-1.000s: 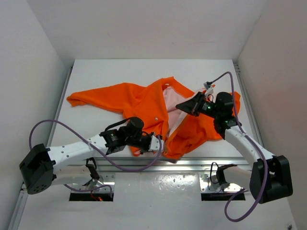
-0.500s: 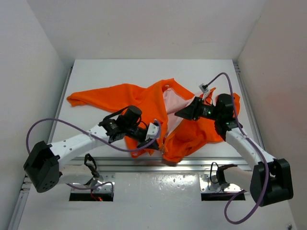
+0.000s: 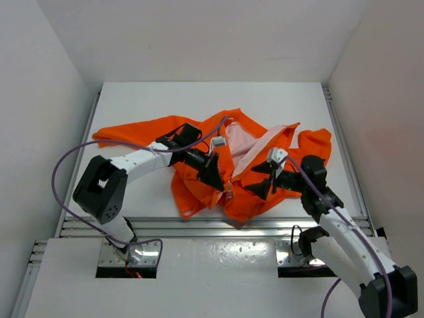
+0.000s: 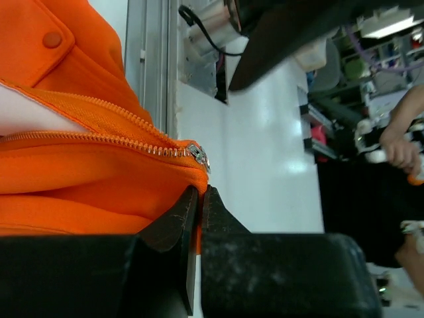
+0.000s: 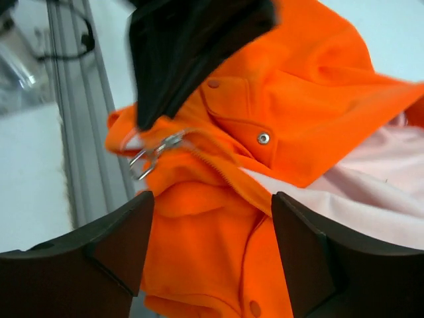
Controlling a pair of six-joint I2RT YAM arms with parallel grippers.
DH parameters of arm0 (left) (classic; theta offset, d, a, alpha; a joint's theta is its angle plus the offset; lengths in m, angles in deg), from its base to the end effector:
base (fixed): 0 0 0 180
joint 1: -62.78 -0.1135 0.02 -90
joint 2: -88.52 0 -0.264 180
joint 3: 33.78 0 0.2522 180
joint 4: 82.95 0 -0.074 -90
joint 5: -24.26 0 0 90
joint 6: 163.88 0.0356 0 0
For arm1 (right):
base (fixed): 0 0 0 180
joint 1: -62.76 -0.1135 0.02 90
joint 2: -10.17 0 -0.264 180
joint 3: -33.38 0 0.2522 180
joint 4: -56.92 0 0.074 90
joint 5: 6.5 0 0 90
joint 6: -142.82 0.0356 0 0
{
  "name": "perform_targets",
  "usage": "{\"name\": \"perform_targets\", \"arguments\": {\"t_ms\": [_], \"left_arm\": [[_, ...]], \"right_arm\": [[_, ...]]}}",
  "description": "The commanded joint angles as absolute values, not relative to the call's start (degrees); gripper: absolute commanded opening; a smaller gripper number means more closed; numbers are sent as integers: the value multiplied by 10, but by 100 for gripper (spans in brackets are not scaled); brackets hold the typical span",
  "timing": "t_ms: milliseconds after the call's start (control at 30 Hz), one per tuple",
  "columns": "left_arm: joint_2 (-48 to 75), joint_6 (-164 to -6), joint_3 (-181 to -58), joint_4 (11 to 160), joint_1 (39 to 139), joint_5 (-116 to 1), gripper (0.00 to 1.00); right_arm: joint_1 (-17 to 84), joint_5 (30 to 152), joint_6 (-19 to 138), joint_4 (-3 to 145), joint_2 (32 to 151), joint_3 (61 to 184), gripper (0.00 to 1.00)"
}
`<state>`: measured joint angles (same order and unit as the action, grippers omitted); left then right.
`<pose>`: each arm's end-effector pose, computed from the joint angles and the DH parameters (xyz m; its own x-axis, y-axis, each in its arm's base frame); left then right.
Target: Zip up the jacket
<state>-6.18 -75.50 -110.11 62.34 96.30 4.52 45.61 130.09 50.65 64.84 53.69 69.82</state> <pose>0.2588 -0.2116 0.2284 -0.6848 0.4422 -0.5792 0.6388 -0.0182 -0.7692 0.1586 0.0760 0.2387 -0.2141 -0.0933 -0.9724 -0.8819 0.4465 0.1513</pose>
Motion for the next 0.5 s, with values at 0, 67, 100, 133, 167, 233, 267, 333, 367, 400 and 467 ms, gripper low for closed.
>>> {"name": "perform_targets", "arguments": {"t_ms": [0, 67, 100, 133, 167, 233, 267, 333, 367, 400, 467], "left_arm": [[-68, -858, -1148, 626, 954, 84, 0], [-77, -915, -1159, 632, 954, 66, 0], [-83, -931, -1164, 632, 948, 75, 0], [-90, -952, -1171, 647, 948, 75, 0], [-90, -994, -1171, 660, 948, 67, 0], [-90, -1030, -1165, 696, 943, 62, 0], [-90, -1076, -1165, 712, 942, 62, 0], [-90, -1123, -1150, 764, 936, 68, 0], [-90, -1145, -1144, 782, 936, 68, 0], [-90, -1169, -1144, 791, 936, 73, 0], [-90, -1175, -1144, 792, 936, 73, 0]], "right_arm": [[416, 1269, 361, 588, 499, 659, 72], [390, 1258, 324, 566, 481, 623, 74], [382, 1251, 289, 541, 479, 613, 74], [369, 1244, 280, 515, 475, 591, 73], [353, 1226, 271, 491, 470, 585, 68], [342, 1194, 256, 450, 472, 574, 68], [324, 1162, 247, 442, 475, 567, 67], [310, 1139, 219, 426, 480, 561, 67], [295, 1113, 212, 393, 486, 558, 66], [289, 1093, 211, 385, 487, 555, 62], [280, 1076, 210, 361, 491, 555, 61]]}}
